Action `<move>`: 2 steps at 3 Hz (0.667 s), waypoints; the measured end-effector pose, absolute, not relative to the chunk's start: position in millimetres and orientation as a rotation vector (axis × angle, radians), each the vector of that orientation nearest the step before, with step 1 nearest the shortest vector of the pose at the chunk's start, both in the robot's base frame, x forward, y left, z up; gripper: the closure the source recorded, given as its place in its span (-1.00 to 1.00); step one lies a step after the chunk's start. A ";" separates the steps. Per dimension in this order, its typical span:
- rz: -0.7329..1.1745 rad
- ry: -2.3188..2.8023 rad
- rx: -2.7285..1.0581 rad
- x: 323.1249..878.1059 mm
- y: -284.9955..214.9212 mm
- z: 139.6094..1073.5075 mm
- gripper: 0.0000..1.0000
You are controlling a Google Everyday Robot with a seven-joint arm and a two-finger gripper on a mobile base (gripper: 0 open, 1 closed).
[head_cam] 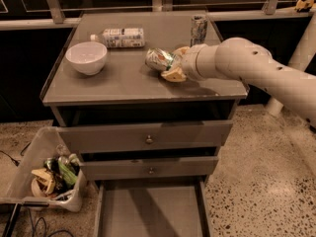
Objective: Pick 7up can from bottom drawer and place on counter
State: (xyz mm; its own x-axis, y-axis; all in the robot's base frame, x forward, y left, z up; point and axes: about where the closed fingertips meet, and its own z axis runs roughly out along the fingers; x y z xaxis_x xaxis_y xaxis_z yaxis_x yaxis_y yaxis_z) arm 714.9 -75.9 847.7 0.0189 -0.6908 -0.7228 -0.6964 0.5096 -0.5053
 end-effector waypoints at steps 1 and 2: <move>0.006 1.682 -1.191 714.7 -76.0 847.8 0.17; 0.011 1.674 -1.219 712.6 -71.3 853.6 -0.28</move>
Offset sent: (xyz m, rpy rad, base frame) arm -0.0054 0.0069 0.0156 -0.0306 0.0050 0.0482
